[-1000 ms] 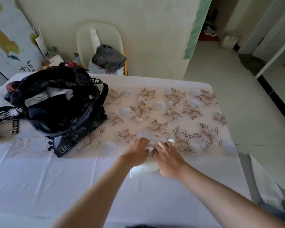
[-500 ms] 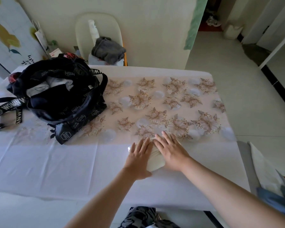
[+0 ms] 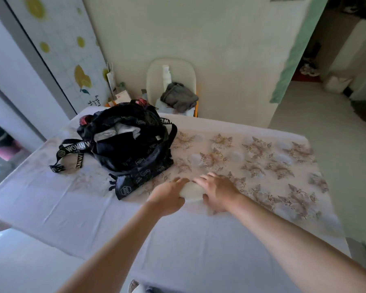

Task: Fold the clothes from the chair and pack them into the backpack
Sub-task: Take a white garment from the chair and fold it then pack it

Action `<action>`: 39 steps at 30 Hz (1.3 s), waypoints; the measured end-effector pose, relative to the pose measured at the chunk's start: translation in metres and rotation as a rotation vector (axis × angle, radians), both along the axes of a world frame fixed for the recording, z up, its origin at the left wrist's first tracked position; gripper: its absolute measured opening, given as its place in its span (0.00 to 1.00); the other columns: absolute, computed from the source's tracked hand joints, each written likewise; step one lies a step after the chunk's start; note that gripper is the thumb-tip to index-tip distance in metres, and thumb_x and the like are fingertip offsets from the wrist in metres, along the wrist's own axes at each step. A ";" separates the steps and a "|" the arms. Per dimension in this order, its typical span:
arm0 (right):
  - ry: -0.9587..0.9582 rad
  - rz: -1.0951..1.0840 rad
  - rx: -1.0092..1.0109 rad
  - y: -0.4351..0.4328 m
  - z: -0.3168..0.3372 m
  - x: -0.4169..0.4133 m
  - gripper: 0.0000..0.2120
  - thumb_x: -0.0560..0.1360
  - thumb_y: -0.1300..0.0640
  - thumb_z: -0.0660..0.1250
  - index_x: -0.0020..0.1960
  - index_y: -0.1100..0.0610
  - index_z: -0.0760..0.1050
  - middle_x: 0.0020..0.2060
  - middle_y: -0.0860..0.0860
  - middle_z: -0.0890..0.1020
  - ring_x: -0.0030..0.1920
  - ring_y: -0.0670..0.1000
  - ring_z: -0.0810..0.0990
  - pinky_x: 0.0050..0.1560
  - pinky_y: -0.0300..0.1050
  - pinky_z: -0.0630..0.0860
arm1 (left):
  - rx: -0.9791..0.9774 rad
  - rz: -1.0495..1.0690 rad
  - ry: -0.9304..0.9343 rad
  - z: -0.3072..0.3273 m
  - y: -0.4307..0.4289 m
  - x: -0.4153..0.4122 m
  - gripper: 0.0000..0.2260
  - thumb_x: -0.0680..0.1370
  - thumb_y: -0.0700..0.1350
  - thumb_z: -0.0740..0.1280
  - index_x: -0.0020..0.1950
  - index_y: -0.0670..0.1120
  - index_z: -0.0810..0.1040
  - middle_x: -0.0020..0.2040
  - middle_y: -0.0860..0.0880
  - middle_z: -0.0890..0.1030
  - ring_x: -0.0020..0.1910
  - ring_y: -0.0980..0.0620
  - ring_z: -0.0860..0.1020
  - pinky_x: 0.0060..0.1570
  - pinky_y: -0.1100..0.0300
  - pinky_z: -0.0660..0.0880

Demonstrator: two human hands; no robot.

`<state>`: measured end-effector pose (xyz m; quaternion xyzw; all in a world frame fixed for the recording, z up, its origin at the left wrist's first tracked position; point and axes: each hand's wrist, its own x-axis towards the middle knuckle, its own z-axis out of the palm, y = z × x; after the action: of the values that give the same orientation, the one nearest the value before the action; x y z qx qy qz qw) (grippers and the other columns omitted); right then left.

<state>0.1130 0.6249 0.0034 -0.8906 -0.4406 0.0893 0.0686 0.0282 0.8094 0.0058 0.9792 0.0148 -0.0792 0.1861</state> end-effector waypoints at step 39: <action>0.504 -0.538 -0.057 0.333 -0.004 0.167 0.15 0.69 0.44 0.63 0.54 0.45 0.73 0.45 0.45 0.80 0.46 0.51 0.80 0.46 0.46 0.78 | -0.477 0.321 -0.153 -0.027 0.321 0.160 0.26 0.79 0.51 0.67 0.76 0.51 0.65 0.70 0.53 0.73 0.69 0.54 0.69 0.66 0.61 0.68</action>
<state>0.2796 0.9577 -0.0005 -0.9262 -0.1573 0.2968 0.1712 0.1885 1.1307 -0.0215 0.8962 0.1362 0.0242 0.4215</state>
